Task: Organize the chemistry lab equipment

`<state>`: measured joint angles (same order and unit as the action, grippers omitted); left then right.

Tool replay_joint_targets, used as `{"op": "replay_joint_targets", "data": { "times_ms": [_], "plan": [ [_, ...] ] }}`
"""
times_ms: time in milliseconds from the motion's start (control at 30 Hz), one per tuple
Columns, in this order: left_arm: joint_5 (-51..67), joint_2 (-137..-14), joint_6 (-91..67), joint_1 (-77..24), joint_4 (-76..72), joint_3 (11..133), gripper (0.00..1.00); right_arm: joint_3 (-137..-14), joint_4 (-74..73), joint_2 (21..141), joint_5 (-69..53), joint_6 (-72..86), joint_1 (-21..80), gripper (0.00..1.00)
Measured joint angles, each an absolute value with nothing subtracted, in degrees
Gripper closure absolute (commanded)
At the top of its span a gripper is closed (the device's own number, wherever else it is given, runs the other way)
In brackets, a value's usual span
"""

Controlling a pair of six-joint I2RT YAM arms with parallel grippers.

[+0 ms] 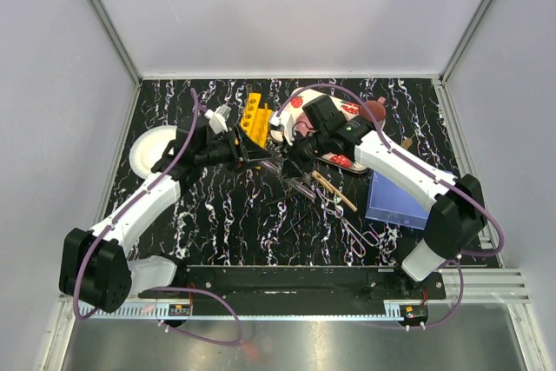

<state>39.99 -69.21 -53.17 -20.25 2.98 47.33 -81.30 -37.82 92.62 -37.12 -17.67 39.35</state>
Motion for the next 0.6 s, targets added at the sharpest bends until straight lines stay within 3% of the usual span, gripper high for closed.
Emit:
{"op": "replay_joint_targets", "data": {
  "times_ms": [233,600],
  "plan": [
    [39.4,-69.3,-50.9,-20.4,5.9,48.0,0.59,-81.1,-38.0,92.6,-37.1,-18.0,39.6,0.82],
    [39.5,-69.3,-50.8,-20.4,5.4,48.0,0.61,-80.4,-38.0,92.6,-37.1,-18.3,39.7,0.82]
  ]
}}
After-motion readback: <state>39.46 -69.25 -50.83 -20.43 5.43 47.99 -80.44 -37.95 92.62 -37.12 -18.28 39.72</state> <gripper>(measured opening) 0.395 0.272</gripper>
